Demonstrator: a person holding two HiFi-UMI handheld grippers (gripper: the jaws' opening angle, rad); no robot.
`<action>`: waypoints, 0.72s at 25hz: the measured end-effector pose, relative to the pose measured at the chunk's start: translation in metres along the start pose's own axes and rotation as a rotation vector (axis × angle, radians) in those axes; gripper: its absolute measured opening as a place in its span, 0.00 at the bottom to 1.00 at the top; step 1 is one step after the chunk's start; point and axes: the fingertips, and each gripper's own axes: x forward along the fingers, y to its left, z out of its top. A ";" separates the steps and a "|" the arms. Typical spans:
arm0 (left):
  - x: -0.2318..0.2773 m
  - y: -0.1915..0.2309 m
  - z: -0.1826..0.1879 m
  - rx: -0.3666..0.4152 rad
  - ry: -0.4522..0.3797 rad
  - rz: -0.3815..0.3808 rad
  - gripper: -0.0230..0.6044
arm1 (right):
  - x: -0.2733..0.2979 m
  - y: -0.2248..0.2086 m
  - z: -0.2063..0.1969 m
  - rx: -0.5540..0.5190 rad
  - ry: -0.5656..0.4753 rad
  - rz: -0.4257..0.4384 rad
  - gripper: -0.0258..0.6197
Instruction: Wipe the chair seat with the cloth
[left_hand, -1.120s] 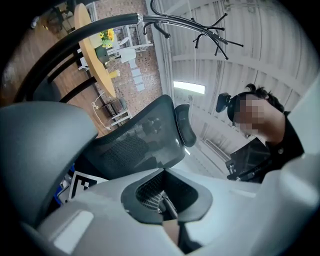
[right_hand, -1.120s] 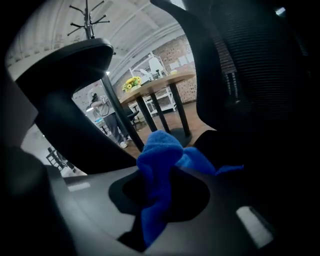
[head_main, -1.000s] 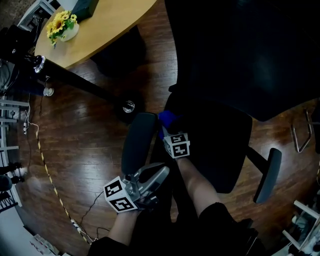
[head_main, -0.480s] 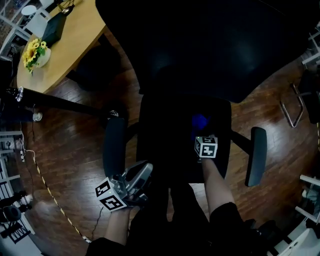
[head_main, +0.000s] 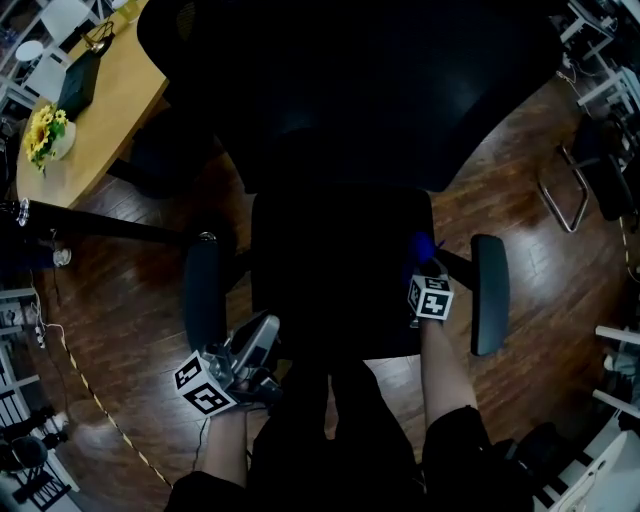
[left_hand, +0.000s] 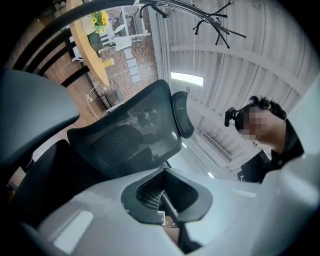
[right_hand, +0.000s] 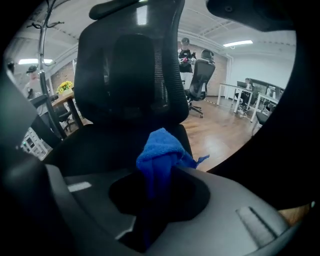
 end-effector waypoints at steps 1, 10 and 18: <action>-0.002 0.000 0.000 -0.001 -0.006 0.003 0.02 | -0.001 0.000 0.001 0.002 0.002 0.007 0.14; -0.033 0.002 0.011 -0.010 -0.083 0.023 0.02 | -0.012 0.175 0.005 0.023 -0.081 0.388 0.14; -0.066 -0.005 0.019 0.008 -0.153 0.061 0.02 | -0.029 0.404 -0.026 -0.029 0.026 0.714 0.14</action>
